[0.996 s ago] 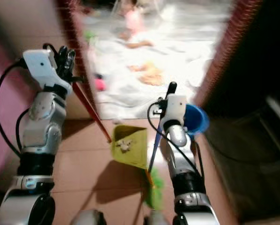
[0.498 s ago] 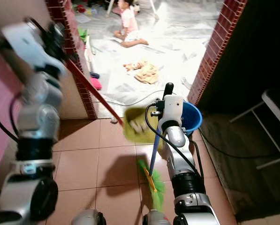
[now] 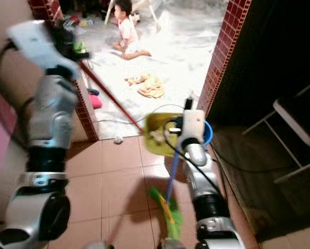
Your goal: Sweep floor
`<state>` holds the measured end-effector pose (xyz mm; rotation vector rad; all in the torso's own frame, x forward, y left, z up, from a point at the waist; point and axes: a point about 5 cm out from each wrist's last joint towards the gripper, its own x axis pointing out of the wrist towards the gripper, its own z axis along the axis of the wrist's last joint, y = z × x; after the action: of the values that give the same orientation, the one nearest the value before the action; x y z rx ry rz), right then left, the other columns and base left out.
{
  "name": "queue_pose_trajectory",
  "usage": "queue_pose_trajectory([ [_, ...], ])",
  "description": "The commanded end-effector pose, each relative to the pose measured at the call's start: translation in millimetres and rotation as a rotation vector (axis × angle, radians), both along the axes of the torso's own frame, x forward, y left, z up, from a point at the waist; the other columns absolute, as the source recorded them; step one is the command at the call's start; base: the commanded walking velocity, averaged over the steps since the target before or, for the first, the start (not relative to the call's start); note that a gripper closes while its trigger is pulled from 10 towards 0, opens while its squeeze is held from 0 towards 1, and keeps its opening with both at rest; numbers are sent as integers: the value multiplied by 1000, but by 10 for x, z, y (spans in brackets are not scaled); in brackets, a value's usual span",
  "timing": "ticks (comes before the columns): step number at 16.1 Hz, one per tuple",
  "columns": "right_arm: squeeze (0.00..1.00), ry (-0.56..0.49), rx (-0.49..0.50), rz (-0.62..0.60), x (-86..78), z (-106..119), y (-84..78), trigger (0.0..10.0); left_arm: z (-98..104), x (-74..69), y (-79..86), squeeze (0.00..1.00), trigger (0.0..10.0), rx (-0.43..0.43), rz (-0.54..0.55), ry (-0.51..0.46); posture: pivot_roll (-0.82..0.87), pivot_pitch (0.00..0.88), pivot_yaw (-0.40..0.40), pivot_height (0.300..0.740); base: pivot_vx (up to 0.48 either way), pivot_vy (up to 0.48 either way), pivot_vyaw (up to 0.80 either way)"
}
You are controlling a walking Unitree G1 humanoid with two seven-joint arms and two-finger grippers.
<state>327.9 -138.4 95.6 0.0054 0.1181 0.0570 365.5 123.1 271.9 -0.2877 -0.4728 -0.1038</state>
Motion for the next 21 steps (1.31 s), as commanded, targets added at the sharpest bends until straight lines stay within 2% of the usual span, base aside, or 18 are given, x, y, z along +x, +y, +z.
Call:
queue_pose_trajectory([
  [1,0,15,-11,11,-6,-7,22,10000,224,-50,103,0,10000,-18,37,-114,-63,25,24,740,394,0,0],
  [3,0,18,-11,14,-23,-14,2,10000,156,-66,50,0,10000,31,32,-113,-66,24,23,740,394,0,0],
  [5,0,20,-13,20,-40,-15,-10,10000,88,-75,-2,0,10000,43,23,-108,-71,23,23,740,396,0,0],
  [9,0,22,-15,34,-47,-13,10,10000,98,-77,-105,0,10000,54,-1,-127,-71,21,27,740,397,0,0],
  [11,0,26,-23,41,-49,-15,31,10000,90,-77,-162,0,10000,67,-11,-135,-71,21,31,740,480,0,-631],
  [14,0,24,-16,40,-59,-12,26,10000,65,-76,-185,0,10000,79,-13,-132,-71,21,32,740,480,0,-585],
  [21,0,26,-8,61,-60,-10,56,10000,35,-89,-207,0,10000,93,-13,-134,-68,19,33,740,465,0,0],
])
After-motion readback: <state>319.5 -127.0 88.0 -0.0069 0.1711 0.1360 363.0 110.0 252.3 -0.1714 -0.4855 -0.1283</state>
